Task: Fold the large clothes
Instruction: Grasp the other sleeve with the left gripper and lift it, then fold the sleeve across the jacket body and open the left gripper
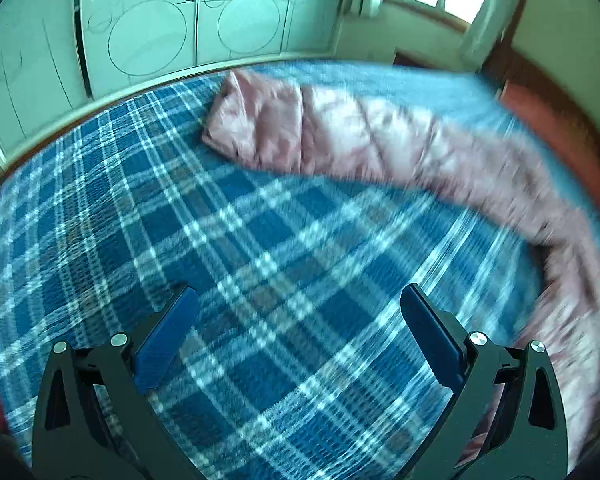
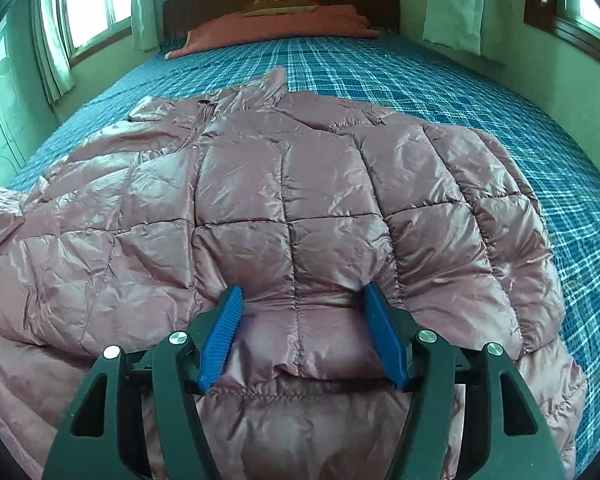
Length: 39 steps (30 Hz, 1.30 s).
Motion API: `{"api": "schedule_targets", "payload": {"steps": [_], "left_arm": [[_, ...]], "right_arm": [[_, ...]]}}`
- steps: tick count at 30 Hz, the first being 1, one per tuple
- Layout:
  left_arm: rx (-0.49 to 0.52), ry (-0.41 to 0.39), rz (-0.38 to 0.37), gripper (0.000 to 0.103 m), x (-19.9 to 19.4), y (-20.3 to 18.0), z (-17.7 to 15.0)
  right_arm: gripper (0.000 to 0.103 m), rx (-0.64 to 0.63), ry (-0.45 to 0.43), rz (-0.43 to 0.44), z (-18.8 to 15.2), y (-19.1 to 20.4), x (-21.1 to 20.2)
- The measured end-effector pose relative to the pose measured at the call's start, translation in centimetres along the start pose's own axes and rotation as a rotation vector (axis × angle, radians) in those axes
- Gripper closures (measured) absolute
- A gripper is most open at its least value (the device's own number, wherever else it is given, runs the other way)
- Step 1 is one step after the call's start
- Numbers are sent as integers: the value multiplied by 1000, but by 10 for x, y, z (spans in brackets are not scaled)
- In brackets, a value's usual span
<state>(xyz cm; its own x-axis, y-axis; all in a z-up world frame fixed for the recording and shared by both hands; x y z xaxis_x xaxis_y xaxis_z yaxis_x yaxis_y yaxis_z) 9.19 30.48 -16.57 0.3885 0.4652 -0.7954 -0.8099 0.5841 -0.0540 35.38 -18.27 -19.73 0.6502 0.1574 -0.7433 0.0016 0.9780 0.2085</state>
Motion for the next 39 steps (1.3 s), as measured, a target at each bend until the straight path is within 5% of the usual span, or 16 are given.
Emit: {"api": "schedule_targets", "payload": {"steps": [11, 15, 19, 27, 39], "left_arm": [[-222, -23, -156, 25, 71, 34, 74], [-285, -33, -110, 51, 82, 36, 86], [-297, -36, -154, 91, 86, 38, 95], [-114, -177, -137, 96, 37, -20, 101], [189, -241, -324, 96, -50, -168, 59]], "right_arm": [[39, -2, -18, 2, -4, -1, -4], [39, -6, -23, -5, -5, 2, -5], [39, -6, -29, -4, -6, 2, -6], [36, 3, -28, 2, -6, 0, -7], [34, 53, -35, 19, -3, -7, -23]]}}
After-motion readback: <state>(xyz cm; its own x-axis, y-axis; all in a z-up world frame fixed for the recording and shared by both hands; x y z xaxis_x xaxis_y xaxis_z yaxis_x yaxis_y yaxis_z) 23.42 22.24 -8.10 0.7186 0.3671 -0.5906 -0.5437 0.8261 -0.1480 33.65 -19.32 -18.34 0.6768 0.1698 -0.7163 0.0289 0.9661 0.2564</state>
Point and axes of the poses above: each gripper's, at about its wrist camera, not at the fingertips, and x roughly the way its jaws point, y to its left, z to its top, the point moved 3 cm from there along x, roughly the way its jaws point, and after that the axes turned 13 degrees about z, right-handed, at the moved point
